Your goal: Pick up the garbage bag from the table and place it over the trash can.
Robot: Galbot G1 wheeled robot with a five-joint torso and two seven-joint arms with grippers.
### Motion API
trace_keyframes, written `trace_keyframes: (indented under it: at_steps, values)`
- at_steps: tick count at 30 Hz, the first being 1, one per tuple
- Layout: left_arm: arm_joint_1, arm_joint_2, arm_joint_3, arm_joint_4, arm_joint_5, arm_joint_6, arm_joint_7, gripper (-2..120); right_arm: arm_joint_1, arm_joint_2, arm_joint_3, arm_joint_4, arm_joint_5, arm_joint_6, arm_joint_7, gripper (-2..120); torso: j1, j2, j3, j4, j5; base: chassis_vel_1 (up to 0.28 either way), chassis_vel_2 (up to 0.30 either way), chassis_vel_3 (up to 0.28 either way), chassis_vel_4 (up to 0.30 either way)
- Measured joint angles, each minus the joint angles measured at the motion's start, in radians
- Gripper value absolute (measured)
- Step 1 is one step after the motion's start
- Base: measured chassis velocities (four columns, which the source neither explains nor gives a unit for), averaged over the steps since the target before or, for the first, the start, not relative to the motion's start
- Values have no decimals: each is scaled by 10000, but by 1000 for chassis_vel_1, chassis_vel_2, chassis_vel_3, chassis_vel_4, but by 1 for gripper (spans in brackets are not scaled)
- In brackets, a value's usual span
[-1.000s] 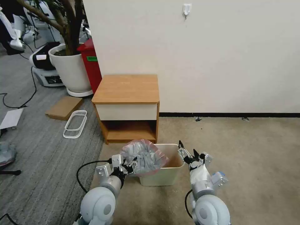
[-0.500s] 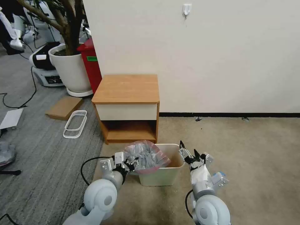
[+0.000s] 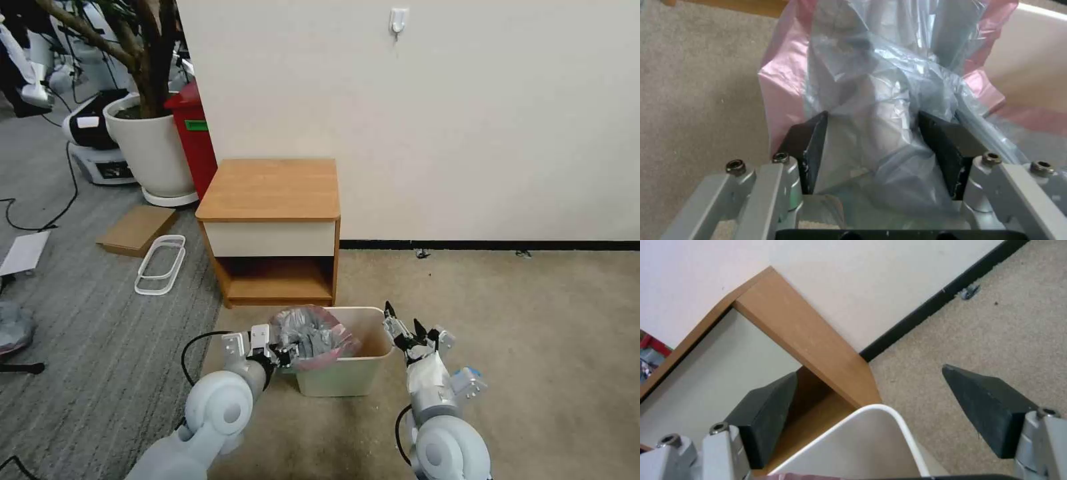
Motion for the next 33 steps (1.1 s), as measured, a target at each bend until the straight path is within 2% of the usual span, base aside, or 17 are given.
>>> trace_keyframes:
  at_steps: [11,16,17,19,20,22,25,29,33]
  values:
    - [-869,214,631,401,-928,373,-922,54,-29,18,101,-9,-20,33,4,85,0,0,-1,0,0,0,0,0,0]
    - [-1126,240,785,567,-1140,487,-1190,35,-73,32,165,-9,-25,69,4,84,0,0,-1,0,1,0,0,0,0]
    - [-1126,240,785,567,-1140,487,-1190,35,-73,32,165,-9,-25,69,4,84,0,0,-1,0,1,0,0,0,0]
    - [-1220,224,878,669,-1205,584,-1302,23,-79,47,171,-10,-36,77,4,84,0,0,-1,0,0,0,0,0,0]
    - [-1220,224,878,669,-1205,584,-1302,23,-79,47,171,-10,-36,77,4,84,0,0,-1,0,0,0,0,0,0]
    - [-1292,189,918,729,-1234,637,-1358,13,-83,54,183,1,-40,79,4,84,-1,0,0,-1,0,0,0,0,0]
    - [-1328,190,922,758,-1283,668,-1389,7,-93,54,198,51,-46,80,4,84,0,0,0,0,-1,0,0,0,0]
    - [-1332,242,885,750,-1304,662,-1355,7,-125,27,196,183,-86,80,4,84,0,0,0,-1,-1,0,0,0,0]
    - [-1186,365,709,656,-1011,381,-810,7,-160,-107,108,678,-98,29,12,84,0,0,0,0,0,0,0,0,0]
